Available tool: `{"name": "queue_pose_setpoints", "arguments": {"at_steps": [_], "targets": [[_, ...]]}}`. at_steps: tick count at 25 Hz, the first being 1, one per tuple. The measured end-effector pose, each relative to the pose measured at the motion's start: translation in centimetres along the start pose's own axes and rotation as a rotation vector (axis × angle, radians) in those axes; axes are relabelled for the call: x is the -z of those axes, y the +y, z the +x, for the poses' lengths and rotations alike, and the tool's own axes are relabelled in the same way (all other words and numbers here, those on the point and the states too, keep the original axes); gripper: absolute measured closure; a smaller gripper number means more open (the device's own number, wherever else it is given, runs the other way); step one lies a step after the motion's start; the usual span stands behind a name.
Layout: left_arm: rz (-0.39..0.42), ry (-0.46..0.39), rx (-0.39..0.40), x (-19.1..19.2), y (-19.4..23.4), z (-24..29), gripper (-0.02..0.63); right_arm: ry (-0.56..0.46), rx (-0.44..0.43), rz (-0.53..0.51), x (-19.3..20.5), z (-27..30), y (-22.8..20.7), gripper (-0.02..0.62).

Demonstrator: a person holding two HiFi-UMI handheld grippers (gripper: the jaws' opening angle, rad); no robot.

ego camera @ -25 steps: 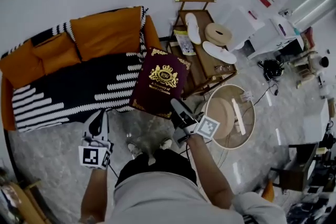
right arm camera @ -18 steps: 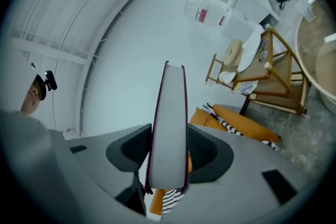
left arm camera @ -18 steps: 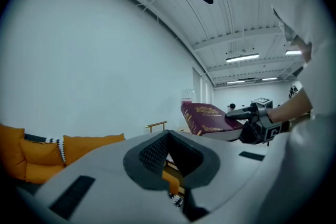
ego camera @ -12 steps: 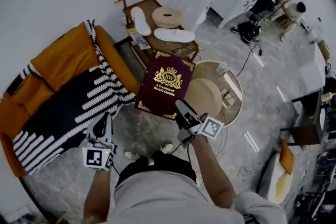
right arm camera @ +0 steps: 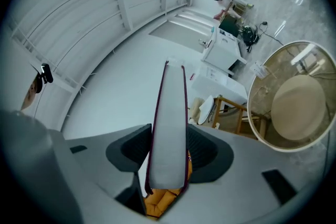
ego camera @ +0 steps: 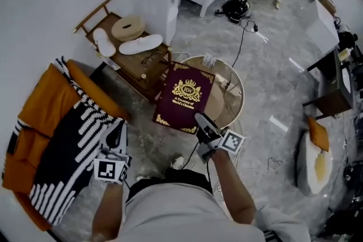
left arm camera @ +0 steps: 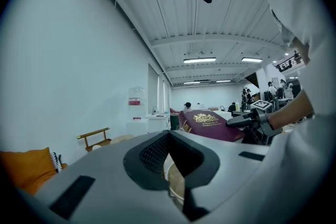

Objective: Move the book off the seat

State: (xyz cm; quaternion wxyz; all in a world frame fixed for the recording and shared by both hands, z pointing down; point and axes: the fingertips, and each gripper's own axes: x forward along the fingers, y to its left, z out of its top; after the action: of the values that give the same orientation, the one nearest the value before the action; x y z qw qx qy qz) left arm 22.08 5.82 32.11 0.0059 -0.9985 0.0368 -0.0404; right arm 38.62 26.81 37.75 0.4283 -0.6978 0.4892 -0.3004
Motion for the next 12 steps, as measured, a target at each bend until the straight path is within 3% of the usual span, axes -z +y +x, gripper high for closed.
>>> {"name": "queue_pose_setpoints", "arguments": {"at_steps": [5, 9, 12], "targets": [[0.004, 0.010, 0.096, 1.5, -2.8, 5.0, 0.591, -0.066, 0.052, -0.016, -2.1, -2.9, -3.3, 0.371], [0.027, 0.006, 0.201, -0.2, -8.9, 8.7, 0.590, -0.136, 0.090, -0.007, -5.2, -8.6, -4.7, 0.371], [0.046, 0.006, 0.276, -0.8, -11.2, 10.9, 0.589, -0.208, 0.118, 0.005, -6.7, -10.9, -5.7, 0.371]]}}
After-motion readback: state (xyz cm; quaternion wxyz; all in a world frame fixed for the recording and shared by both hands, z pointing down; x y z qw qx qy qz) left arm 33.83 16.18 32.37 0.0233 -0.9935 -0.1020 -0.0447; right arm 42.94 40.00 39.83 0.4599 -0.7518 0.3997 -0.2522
